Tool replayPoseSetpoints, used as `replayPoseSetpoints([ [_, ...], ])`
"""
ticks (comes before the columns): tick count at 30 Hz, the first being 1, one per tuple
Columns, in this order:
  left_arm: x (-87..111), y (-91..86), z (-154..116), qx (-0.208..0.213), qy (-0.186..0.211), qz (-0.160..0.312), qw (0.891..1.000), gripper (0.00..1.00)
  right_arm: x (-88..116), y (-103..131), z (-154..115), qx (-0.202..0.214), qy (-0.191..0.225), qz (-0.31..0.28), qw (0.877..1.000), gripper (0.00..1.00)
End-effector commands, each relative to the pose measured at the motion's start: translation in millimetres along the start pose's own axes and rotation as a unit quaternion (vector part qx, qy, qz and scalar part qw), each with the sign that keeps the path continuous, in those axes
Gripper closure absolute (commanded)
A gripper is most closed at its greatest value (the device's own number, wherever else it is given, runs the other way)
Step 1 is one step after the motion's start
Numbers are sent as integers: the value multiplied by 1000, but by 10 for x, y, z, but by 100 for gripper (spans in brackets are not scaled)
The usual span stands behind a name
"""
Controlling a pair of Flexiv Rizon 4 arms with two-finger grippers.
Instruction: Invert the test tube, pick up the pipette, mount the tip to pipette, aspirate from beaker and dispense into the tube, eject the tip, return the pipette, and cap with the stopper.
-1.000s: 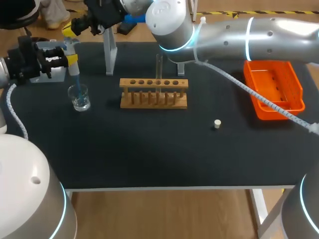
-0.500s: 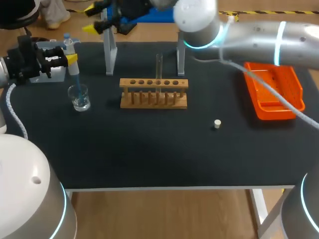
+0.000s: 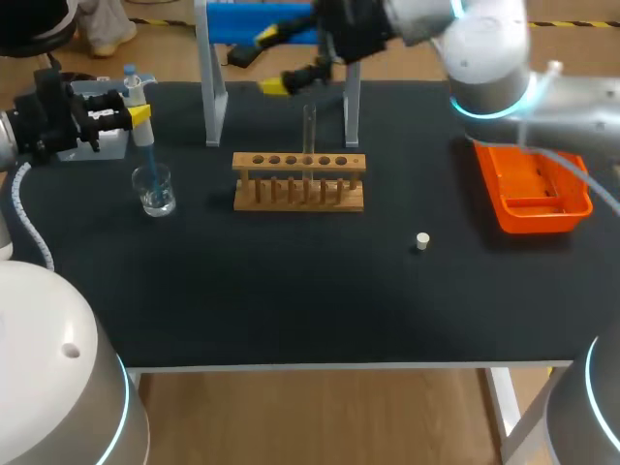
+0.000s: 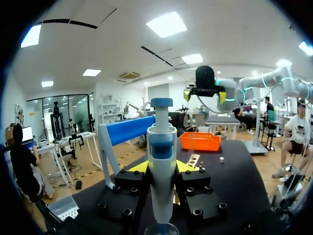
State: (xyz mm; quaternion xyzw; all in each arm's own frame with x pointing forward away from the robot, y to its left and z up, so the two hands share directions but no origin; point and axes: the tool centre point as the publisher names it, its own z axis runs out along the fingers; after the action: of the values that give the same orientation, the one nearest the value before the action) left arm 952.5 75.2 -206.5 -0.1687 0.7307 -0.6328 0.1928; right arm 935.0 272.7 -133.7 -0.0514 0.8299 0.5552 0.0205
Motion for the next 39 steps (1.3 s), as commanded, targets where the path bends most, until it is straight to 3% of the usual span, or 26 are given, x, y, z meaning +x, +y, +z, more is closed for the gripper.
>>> replayPoseSetpoints([
  [1,0,-4,1,0,-1,0,1000,100,120,-302,-754,-4,-9,-2,1000,0],
  [10,0,-4,1,0,-1,0,1000,100,154,-691,-1046,-25,-12,12,1000,0],
  [16,0,-4,1,0,-1,0,1000,100,156,-906,-1064,-33,-10,9,999,0],
  [31,0,-4,1,0,-1,0,1000,100,55,-1434,-673,-24,-11,-10,1000,0],
  [39,0,-4,1,0,-1,0,1000,100,-27,-1593,-475,-15,-5,-6,1000,0],
])
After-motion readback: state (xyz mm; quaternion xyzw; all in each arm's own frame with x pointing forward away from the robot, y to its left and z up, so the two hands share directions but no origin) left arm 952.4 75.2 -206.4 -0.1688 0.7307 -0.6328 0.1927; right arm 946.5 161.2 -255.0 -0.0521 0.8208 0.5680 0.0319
